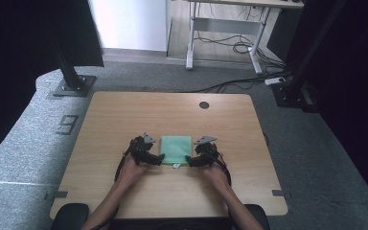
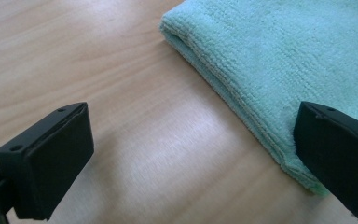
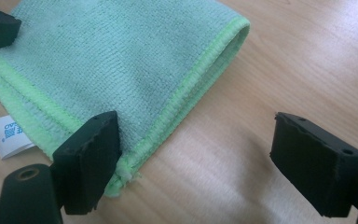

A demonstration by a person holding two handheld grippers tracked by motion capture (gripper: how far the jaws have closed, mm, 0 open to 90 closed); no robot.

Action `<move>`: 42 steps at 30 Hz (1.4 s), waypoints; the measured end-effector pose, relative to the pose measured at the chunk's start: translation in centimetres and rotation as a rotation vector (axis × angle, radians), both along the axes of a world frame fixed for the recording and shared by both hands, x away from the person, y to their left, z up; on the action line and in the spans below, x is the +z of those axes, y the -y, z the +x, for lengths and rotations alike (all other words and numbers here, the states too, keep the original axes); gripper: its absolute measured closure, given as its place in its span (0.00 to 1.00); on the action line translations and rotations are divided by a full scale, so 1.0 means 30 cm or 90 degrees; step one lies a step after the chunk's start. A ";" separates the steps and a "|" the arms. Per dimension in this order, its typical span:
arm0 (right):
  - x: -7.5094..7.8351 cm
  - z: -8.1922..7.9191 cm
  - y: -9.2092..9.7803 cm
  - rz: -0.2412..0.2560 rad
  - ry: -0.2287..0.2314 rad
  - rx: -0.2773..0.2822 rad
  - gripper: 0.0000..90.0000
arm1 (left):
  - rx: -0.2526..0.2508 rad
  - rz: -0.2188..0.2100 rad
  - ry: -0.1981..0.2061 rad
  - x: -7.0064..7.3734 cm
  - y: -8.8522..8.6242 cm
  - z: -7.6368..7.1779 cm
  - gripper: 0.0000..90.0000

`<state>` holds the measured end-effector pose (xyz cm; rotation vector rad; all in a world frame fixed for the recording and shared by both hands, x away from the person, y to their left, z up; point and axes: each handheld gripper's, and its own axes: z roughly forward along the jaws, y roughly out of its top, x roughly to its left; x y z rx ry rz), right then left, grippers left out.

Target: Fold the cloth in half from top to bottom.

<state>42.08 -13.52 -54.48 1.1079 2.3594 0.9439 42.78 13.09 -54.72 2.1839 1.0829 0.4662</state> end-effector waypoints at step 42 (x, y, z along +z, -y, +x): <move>0.059 0.046 0.006 0.047 -0.002 0.021 0.15 | -0.033 -0.063 0.001 0.080 -0.048 0.028 0.02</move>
